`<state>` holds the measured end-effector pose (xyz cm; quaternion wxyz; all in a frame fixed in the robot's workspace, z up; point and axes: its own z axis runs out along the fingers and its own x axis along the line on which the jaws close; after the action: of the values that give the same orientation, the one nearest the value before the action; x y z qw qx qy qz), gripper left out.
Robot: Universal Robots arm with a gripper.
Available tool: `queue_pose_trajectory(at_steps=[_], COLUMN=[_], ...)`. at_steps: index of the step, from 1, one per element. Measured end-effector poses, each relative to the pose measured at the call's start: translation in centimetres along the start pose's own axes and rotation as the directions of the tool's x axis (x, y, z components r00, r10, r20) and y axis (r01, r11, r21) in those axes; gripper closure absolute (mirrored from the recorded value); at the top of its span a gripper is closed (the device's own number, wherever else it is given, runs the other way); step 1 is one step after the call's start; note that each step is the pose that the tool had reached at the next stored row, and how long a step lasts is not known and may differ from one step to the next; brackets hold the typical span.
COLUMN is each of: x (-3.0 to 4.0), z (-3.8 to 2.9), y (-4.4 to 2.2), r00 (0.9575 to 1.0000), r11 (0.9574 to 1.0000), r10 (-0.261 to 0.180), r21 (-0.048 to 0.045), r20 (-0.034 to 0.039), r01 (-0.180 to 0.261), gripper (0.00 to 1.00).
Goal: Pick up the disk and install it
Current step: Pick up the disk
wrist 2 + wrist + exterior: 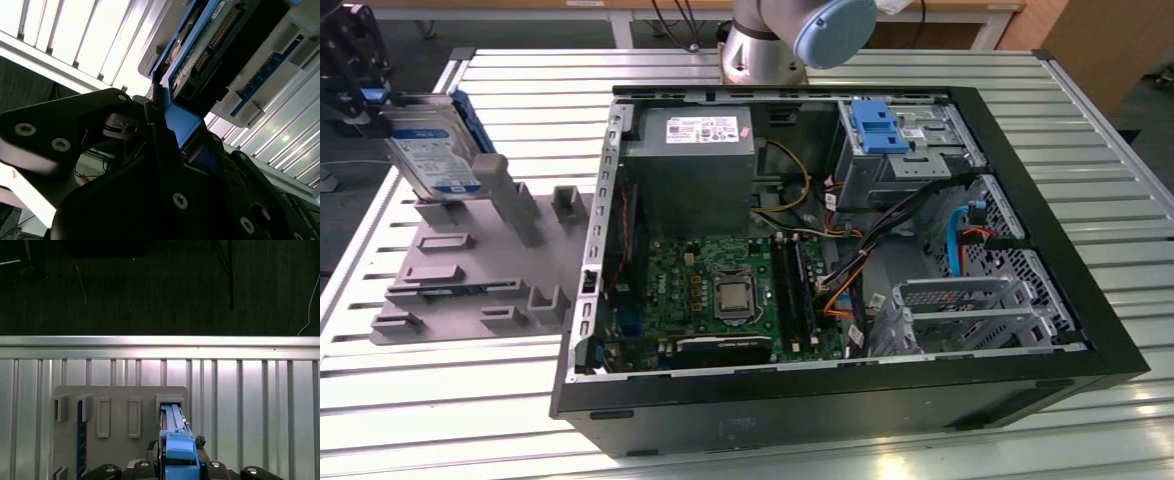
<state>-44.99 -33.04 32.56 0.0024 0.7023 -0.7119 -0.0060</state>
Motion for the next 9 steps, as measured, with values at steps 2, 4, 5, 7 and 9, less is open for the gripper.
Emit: queue_pose_trajectory(at_steps=[2,4,5,7,9], x=[0.00,0.00,0.00,0.00,0.00], z=[-0.10,-0.19,-0.24,-0.33,-0.44], y=[0.00,0.00,0.00,0.01,0.00], r00=[1.0000,1.0000,1.0000,1.0000,1.0000], r11=[1.0000,1.0000,1.0000,1.0000,1.0000], r10=[0.000,0.000,0.000,0.000,0.000], r21=[0.0000,0.0001,0.0001,0.0001,0.0001], r20=[0.0000,0.0000,0.0001,0.0001,0.0000], r01=[0.000,0.000,0.000,0.000,0.000], gripper=[0.63,0.63,0.63,0.63,0.63])
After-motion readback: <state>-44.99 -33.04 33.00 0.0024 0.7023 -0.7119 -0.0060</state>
